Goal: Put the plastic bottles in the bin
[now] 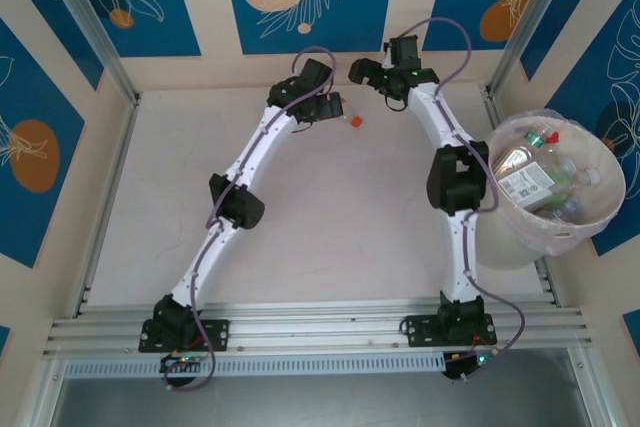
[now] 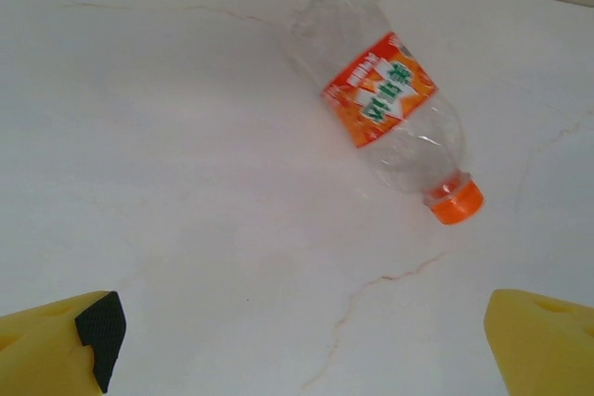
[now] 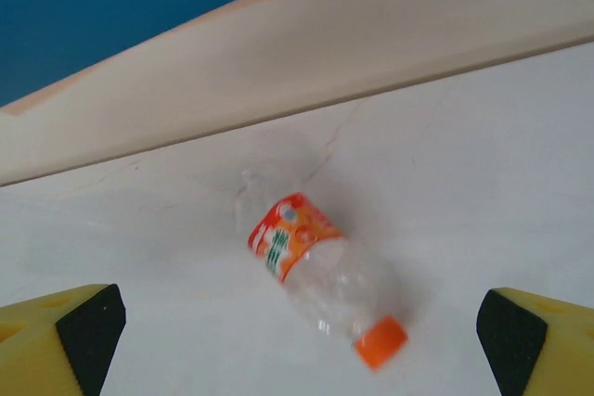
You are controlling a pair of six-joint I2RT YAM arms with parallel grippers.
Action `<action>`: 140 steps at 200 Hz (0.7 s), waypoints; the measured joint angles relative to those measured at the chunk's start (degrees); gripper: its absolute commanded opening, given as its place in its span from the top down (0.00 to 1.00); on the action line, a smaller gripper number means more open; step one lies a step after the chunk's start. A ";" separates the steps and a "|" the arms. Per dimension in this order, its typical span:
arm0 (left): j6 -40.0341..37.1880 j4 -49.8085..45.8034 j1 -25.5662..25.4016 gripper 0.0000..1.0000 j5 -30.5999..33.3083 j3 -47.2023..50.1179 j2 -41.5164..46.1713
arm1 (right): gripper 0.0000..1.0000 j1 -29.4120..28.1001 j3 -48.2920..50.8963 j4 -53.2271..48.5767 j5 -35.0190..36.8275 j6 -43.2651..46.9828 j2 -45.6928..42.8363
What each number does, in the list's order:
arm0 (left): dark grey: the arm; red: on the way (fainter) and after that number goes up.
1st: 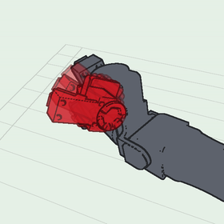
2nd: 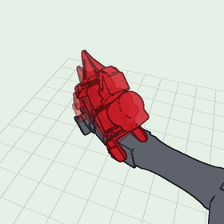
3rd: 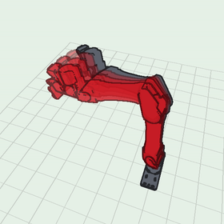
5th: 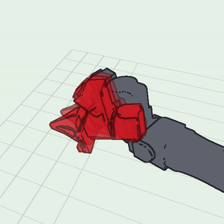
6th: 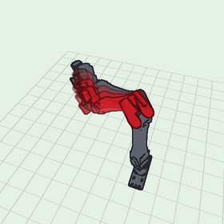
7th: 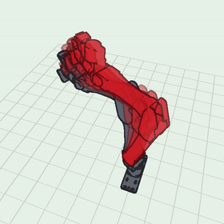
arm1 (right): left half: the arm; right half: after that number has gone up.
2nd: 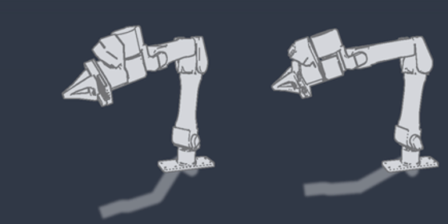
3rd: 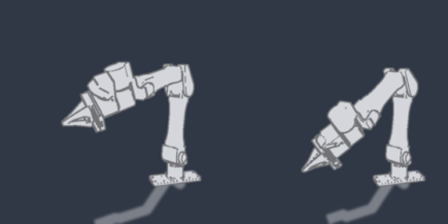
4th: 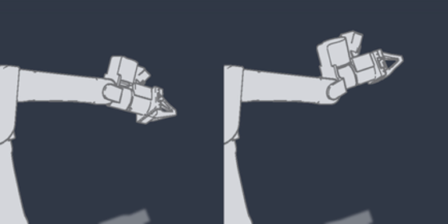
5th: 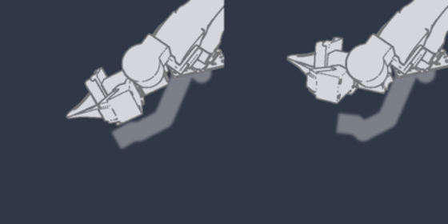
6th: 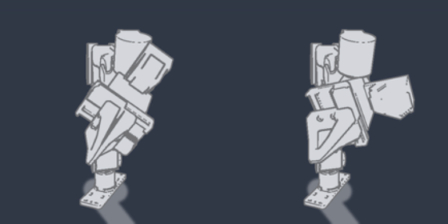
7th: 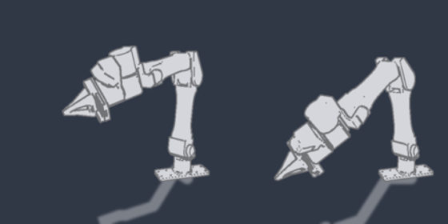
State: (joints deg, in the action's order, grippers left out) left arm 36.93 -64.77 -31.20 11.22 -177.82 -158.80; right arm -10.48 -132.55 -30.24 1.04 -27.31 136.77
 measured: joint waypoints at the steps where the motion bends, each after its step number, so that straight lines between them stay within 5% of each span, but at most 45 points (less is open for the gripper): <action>1: 0.00 0.00 0.15 0.00 -0.13 0.00 0.00 | 0.00 0.00 -0.50 -0.20 -0.15 0.07 0.44; 32: 2.38 3.26 2.78 0.00 -2.05 0.00 -0.20 | 0.00 0.37 -13.53 -5.70 -6.95 3.69 13.00; 91: 12.87 21.00 5.22 0.00 -8.68 -0.52 -8.72 | 0.02 0.31 -14.69 -8.02 -16.20 2.64 17.94; 140: 18.14 32.09 5.88 0.00 -15.43 -0.52 -14.99 | 0.06 0.63 -13.38 -8.39 -17.29 0.92 18.21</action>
State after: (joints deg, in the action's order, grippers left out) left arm 55.07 -32.69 -25.32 -4.21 -178.34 -173.80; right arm -9.85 -145.93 -38.63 -16.25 -26.39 154.98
